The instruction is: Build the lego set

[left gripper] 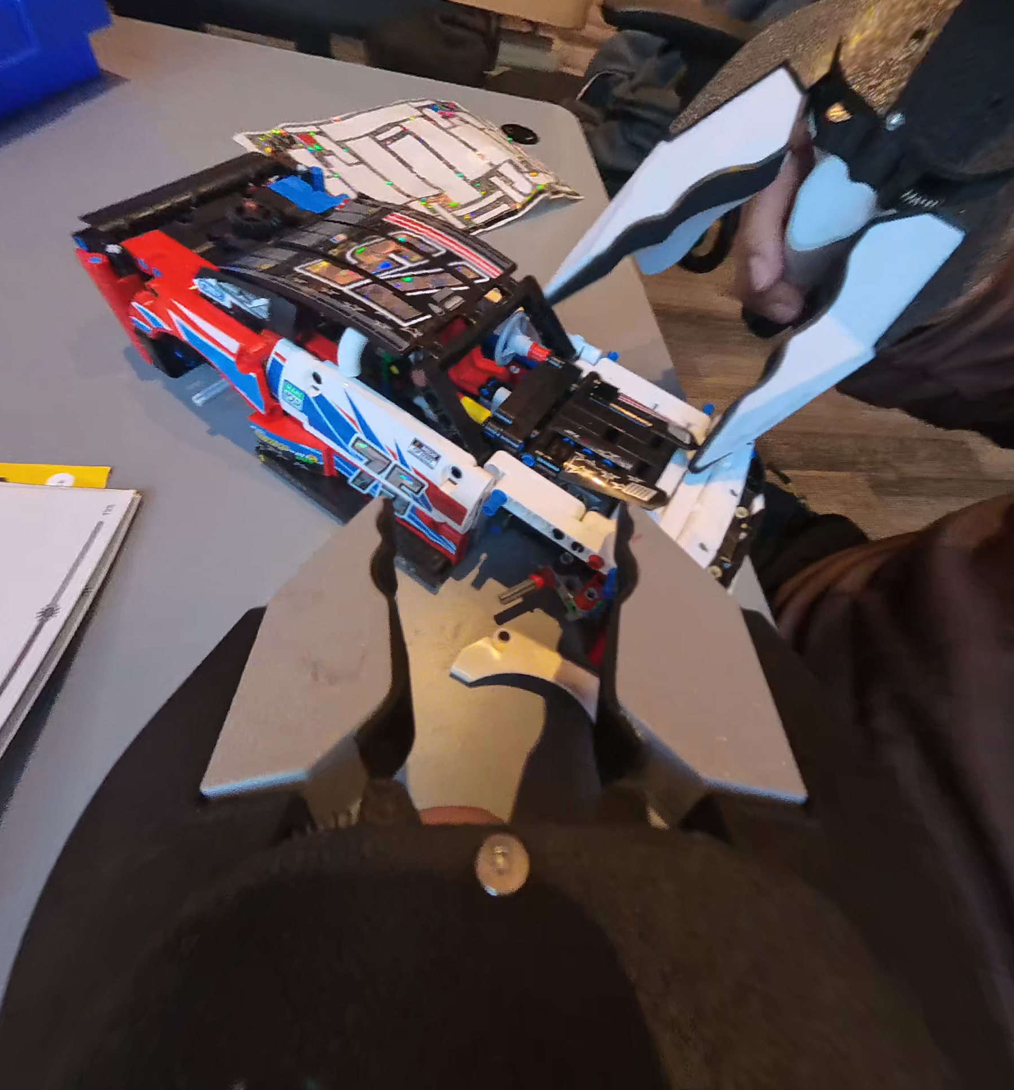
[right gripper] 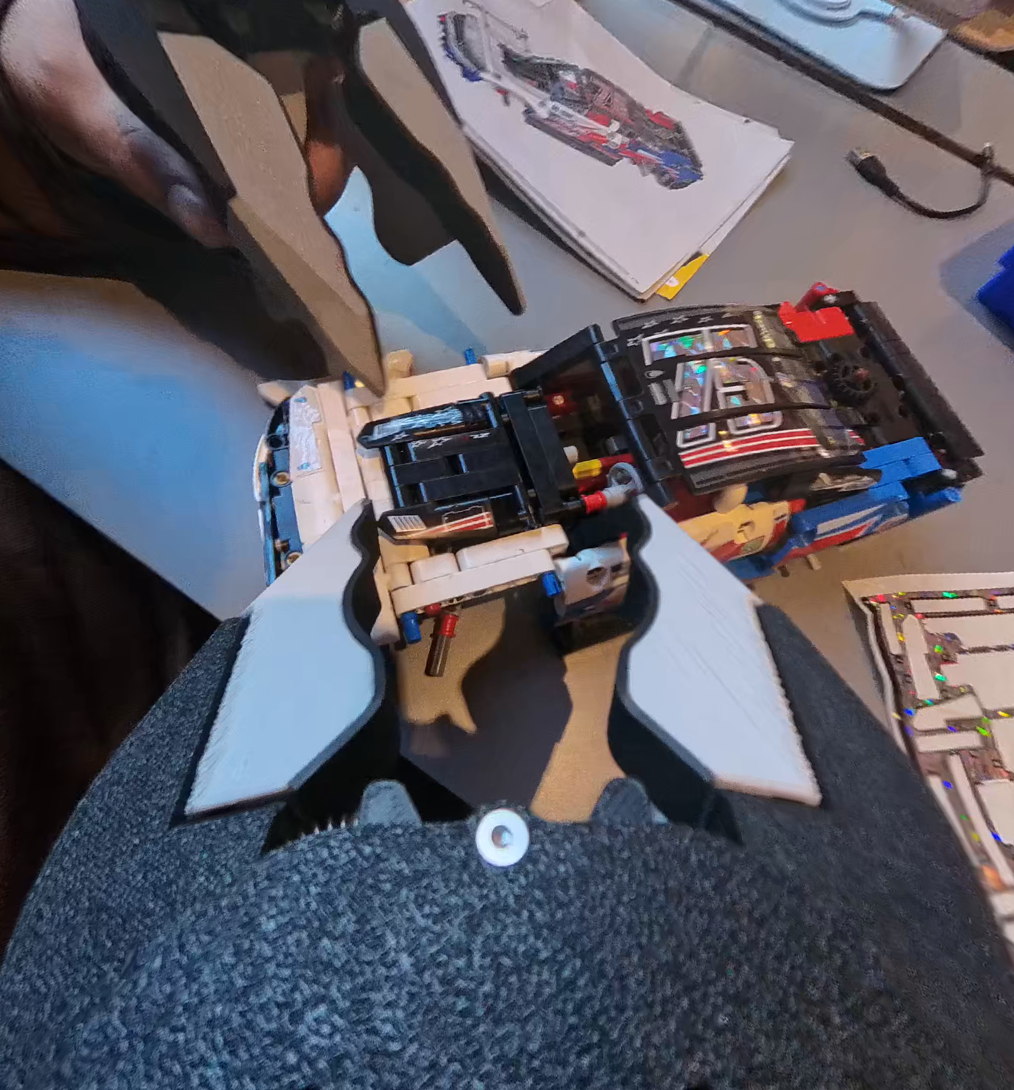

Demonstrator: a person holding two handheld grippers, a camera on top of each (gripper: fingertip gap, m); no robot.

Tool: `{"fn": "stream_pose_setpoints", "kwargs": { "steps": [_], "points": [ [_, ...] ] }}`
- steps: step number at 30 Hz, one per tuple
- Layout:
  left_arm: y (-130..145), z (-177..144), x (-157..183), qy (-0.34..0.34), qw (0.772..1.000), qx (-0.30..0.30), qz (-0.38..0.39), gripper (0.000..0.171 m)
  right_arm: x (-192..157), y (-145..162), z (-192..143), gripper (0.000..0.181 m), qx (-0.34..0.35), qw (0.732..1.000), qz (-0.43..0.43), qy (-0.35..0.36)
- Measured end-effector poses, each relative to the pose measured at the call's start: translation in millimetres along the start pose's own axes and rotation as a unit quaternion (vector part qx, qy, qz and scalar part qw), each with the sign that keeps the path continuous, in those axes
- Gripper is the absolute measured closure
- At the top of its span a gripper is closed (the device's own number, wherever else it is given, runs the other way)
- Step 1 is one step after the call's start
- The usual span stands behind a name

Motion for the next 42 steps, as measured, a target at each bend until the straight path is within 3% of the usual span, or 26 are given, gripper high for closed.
{"fn": "stream_pose_setpoints", "kwargs": {
  "steps": [4, 10, 16, 20, 22, 24, 26, 29, 35, 42],
  "points": [
    [0, 7, 7, 0.036, 0.999, -0.015, 0.008, 0.099, -3, -5, -8, 0.097, 0.044, 0.999, -0.003, 0.009],
    [4, 15, 6, 0.028, 0.999, -0.036, 0.031, 0.091, -11, -10, 10, 0.104, 0.0, 0.998, -0.057, -0.021],
    [7, 14, 6, 0.029, 0.999, -0.021, 0.017, 0.095, 0, -8, 24, 0.11, -0.043, 0.995, 0.026, -0.091],
    [6, 12, 4, 0.026, 0.999, -0.014, 0.011, 0.109, 5, -8, 27, 0.111, -0.049, 0.995, 0.034, -0.077],
    [6, 12, 4, 0.026, 1.0, -0.012, 0.007, 0.11, 7, -8, 27, 0.11, -0.049, 0.994, 0.045, -0.082],
    [7, 12, 9, 0.052, 0.999, -0.015, 0.007, 0.095, 7, -8, 27, 0.11, -0.053, 0.994, 0.05, -0.084],
    [7, 8, 12, 0.061, 0.998, -0.01, 0.006, 0.105, 7, -9, 27, 0.111, -0.057, 0.994, 0.049, -0.082],
    [2, -1, 18, 0.087, 0.996, 0.017, -0.004, 0.109, 8, -10, 20, 0.114, -0.046, 0.996, 0.032, -0.065],
    [13, -4, 30, 0.093, 0.995, 0.014, -0.02, 0.112, 25, -11, -15, 0.119, -0.006, 0.997, 0.069, -0.028],
    [22, -19, 46, 0.032, 0.998, 0.055, -0.022, 0.113, 37, 3, -36, 0.132, 0.026, 0.991, 0.132, 0.014]
  ]
}}
Point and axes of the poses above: each gripper's, where its closed fingertips meet, z out along the fingers, y out of its underside, x = y × z across the jaws, the point moved 6 cm from there along -z, back along the fingers, and after that the axes turned 7 degrees about y, right-handed, at the moved point
